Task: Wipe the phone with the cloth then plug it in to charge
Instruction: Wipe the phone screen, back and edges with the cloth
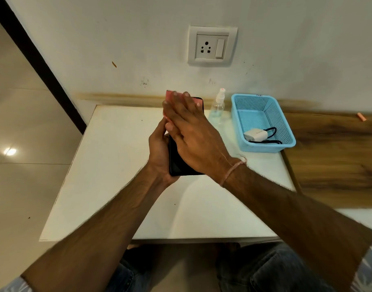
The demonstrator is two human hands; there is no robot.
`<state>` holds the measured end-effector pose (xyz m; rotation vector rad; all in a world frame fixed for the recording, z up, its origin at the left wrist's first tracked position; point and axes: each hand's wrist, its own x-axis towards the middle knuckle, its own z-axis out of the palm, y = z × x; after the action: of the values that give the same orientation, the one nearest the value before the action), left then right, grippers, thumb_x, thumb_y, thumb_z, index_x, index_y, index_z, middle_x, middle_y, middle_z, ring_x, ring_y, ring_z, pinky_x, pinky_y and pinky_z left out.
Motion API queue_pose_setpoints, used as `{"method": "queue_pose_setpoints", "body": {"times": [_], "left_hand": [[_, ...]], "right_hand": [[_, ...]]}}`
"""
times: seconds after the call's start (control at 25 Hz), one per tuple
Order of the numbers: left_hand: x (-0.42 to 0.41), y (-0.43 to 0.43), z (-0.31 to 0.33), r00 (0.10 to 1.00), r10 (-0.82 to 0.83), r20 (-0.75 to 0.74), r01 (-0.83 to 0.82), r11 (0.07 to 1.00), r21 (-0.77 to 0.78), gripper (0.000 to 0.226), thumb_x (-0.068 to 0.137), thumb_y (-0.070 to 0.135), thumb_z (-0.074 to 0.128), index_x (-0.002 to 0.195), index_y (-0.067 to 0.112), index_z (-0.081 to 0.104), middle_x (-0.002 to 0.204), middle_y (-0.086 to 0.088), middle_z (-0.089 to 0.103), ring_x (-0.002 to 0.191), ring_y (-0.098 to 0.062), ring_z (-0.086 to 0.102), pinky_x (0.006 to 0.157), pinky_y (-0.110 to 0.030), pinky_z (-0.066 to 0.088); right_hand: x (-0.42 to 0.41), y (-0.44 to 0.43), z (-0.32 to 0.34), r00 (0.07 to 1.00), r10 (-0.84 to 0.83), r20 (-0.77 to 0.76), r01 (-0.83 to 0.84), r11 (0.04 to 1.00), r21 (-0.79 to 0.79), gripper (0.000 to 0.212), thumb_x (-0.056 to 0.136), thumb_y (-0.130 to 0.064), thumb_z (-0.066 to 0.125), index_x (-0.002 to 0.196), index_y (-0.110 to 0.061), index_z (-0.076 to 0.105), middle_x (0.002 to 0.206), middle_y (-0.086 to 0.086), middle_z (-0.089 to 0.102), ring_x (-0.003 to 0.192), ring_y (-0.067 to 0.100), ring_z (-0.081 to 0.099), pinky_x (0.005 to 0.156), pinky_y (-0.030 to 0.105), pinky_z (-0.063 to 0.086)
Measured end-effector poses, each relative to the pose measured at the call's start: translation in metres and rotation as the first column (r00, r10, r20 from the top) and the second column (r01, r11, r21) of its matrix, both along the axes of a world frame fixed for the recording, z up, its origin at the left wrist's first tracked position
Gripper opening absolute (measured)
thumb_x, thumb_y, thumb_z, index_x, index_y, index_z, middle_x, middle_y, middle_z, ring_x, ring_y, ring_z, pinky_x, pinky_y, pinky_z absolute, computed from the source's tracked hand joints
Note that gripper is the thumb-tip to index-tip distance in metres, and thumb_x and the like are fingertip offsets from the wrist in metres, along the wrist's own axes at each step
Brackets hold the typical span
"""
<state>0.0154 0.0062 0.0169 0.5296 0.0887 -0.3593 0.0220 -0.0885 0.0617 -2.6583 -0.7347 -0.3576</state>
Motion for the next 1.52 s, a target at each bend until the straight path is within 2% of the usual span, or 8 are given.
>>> {"method": "queue_pose_setpoints", "body": {"times": [0.12, 0.36, 0.64, 0.88, 1.04, 1.24, 1.36, 1.52], "left_hand": [[0.003, 0.005, 0.001, 0.999, -0.039, 0.005, 0.039, 0.999, 0.030, 0.064, 0.099, 0.059, 0.035, 0.122, 0.008, 0.067, 0.114, -0.010, 0.069, 0.108, -0.026, 0.064, 0.100, -0.040, 0.049], [0.008, 0.012, 0.006, 0.989, -0.148, -0.023, 0.149, 0.989, 0.022, 0.074, 0.095, 0.066, 0.040, 0.135, 0.004, 0.049, 0.112, -0.016, 0.060, 0.094, -0.027, 0.060, 0.090, -0.038, 0.048], [0.005, 0.004, 0.001, 0.998, -0.068, 0.002, 0.068, 0.997, 0.038, 0.061, 0.099, 0.058, 0.042, 0.134, 0.013, 0.065, 0.139, -0.013, 0.061, 0.129, -0.030, 0.058, 0.111, -0.043, 0.044], [0.005, 0.002, -0.003, 0.999, -0.033, 0.017, 0.033, 0.999, -0.014, 0.054, 0.101, 0.054, 0.043, 0.129, 0.016, 0.069, 0.140, -0.010, 0.062, 0.132, -0.028, 0.056, 0.113, -0.042, 0.042], [0.006, 0.006, -0.005, 0.999, -0.031, 0.036, 0.032, 0.999, -0.028, 0.059, 0.101, 0.055, 0.037, 0.120, 0.010, 0.070, 0.117, -0.011, 0.070, 0.113, -0.029, 0.063, 0.105, -0.038, 0.044], [0.005, 0.012, 0.003, 0.992, -0.126, 0.015, 0.125, 0.990, 0.061, 0.076, 0.096, 0.065, 0.038, 0.137, 0.002, 0.052, 0.108, -0.019, 0.066, 0.094, -0.030, 0.063, 0.087, -0.038, 0.053], [0.002, 0.007, 0.006, 0.997, -0.078, -0.017, 0.079, 0.994, 0.079, 0.068, 0.098, 0.061, 0.041, 0.133, 0.006, 0.061, 0.122, -0.017, 0.068, 0.110, -0.031, 0.066, 0.099, -0.039, 0.052], [-0.001, 0.000, 0.007, 0.996, -0.057, -0.067, 0.064, 0.992, 0.110, 0.066, 0.098, 0.060, 0.041, 0.142, 0.013, 0.057, 0.148, -0.019, 0.052, 0.131, -0.036, 0.053, 0.117, -0.051, 0.034]], "right_hand": [[-0.034, -0.004, -0.015, 0.994, 0.102, -0.042, -0.102, 0.995, 0.006, 0.050, 0.103, -0.030, 0.033, 0.150, -0.015, 0.022, 0.160, 0.003, 0.011, 0.148, 0.020, -0.002, 0.121, 0.039, 0.002], [-0.076, -0.029, -0.038, 0.989, 0.149, -0.004, -0.148, 0.981, -0.124, 0.054, 0.102, -0.037, 0.028, 0.151, -0.015, 0.019, 0.159, 0.004, 0.015, 0.148, 0.020, 0.003, 0.121, 0.038, 0.010], [-0.003, -0.019, -0.007, 0.998, -0.054, 0.021, 0.055, 0.998, -0.037, 0.052, 0.104, -0.032, 0.026, 0.152, -0.015, 0.015, 0.160, 0.003, 0.009, 0.148, 0.019, 0.000, 0.121, 0.039, 0.006], [0.015, 0.001, 0.002, 0.996, -0.067, 0.057, 0.071, 0.995, -0.070, 0.051, 0.104, -0.032, 0.025, 0.152, -0.015, 0.016, 0.161, 0.005, 0.007, 0.148, 0.022, -0.002, 0.121, 0.038, -0.002], [-0.027, -0.004, -0.012, 0.995, 0.095, -0.012, -0.096, 0.994, -0.056, 0.050, 0.104, -0.031, 0.029, 0.151, -0.016, 0.020, 0.160, 0.003, 0.011, 0.148, 0.020, -0.002, 0.121, 0.038, 0.003], [-0.055, -0.030, -0.025, 0.979, 0.203, -0.026, -0.204, 0.970, -0.135, 0.053, 0.103, -0.036, 0.025, 0.151, -0.016, 0.017, 0.160, 0.002, 0.013, 0.148, 0.017, 0.002, 0.121, 0.039, 0.012], [-0.033, -0.036, -0.017, 0.994, 0.106, 0.015, -0.103, 0.988, -0.114, 0.052, 0.104, -0.034, 0.023, 0.151, -0.015, 0.017, 0.160, 0.003, 0.012, 0.148, 0.017, 0.002, 0.121, 0.037, 0.009], [0.005, -0.024, -0.002, 0.999, -0.039, -0.014, 0.038, 0.999, -0.014, 0.053, 0.104, -0.033, 0.026, 0.152, -0.016, 0.012, 0.161, 0.001, 0.006, 0.148, 0.016, -0.003, 0.121, 0.038, 0.005]]}}
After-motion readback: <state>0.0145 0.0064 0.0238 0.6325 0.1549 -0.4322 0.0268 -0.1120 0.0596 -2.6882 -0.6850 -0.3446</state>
